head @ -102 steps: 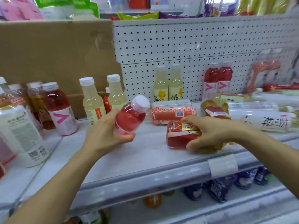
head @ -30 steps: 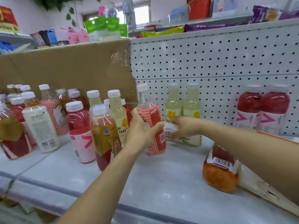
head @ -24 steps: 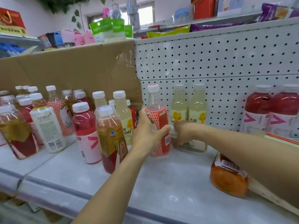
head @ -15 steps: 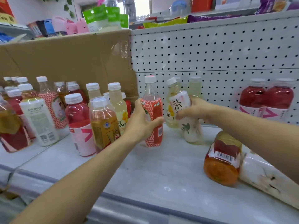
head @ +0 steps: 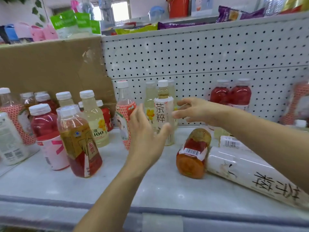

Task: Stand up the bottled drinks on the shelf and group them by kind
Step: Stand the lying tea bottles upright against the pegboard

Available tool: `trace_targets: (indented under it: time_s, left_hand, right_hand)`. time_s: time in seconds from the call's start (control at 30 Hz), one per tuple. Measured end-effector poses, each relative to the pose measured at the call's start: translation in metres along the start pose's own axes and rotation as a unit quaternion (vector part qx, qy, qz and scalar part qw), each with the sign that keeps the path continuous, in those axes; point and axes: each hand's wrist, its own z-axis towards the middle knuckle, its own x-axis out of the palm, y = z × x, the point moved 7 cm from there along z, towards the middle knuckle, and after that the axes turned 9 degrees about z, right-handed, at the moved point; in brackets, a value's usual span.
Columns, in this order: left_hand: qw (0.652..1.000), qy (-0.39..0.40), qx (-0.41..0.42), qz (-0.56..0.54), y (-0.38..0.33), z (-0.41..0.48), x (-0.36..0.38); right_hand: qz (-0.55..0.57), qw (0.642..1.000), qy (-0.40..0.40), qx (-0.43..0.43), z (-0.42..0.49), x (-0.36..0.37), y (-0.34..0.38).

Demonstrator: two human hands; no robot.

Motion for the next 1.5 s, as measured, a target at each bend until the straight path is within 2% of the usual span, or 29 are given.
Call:
trace_targets:
  time_s: [0.1,0.27,0.37,0.47,0.63,0.7,0.77,0.87,0.93,1.0,1.1,1.23,1.5]
  left_hand:
    - [0.990,0.140,0.029,0.020,-0.031,-0.006,0.047]
    - [0.944,0.305,-0.029,0.126,-0.039,-0.004,0.098]
    - [0.918,0.366,-0.070,0.135,-0.034,-0.001,0.101]
    - [0.912,0.381,-0.085,0.124,-0.028,0.002,0.103]
    - [0.920,0.378,-0.106,0.002,-0.022,-0.015,0.093]
    - [0.922,0.366,-0.113,-0.060,-0.019,-0.025,0.081]
    - [0.926,0.329,-0.114,-0.143,-0.011,-0.034,0.069]
    - [0.950,0.208,-0.074,-0.222,0.002,-0.047,0.047]
    - [0.968,0.125,-0.036,-0.215,0.012,-0.054,0.028]
    - [0.984,0.070,-0.013,-0.165,0.024,-0.057,0.010]
    - [0.995,0.039,-0.006,-0.094,0.042,-0.056,-0.010]
    - [0.996,0.014,-0.023,-0.081,0.061,-0.056,-0.029]
    - [0.997,-0.011,-0.019,-0.069,0.068,-0.064,-0.044]
  right_hand:
    - [-0.071,0.997,-0.025,-0.014,-0.034,-0.024,-0.004]
    - [-0.197,0.980,0.008,0.002,-0.092,-0.043,-0.029]
    - [-0.251,0.967,0.020,0.029,-0.121,-0.048,-0.046]
    - [-0.301,0.952,0.023,0.047,-0.140,-0.046,-0.058]
    - [-0.324,0.944,-0.005,0.054,-0.164,-0.035,-0.067]
    - [-0.354,0.931,0.004,0.089,-0.179,-0.038,-0.074]
    - [-0.373,0.918,0.023,0.135,-0.196,-0.046,-0.085]
    - [-0.366,0.917,0.015,0.157,-0.212,-0.052,-0.092]
    - [-0.387,0.911,-0.006,0.143,-0.216,-0.048,-0.088]
    - [-0.401,0.907,-0.032,0.128,-0.219,-0.042,-0.079]
    - [-0.417,0.901,-0.075,0.094,-0.221,-0.036,-0.052]
    - [-0.456,0.884,-0.090,0.048,-0.216,-0.027,0.004]
    - [-0.290,0.955,-0.065,-0.027,-0.178,-0.014,0.085]
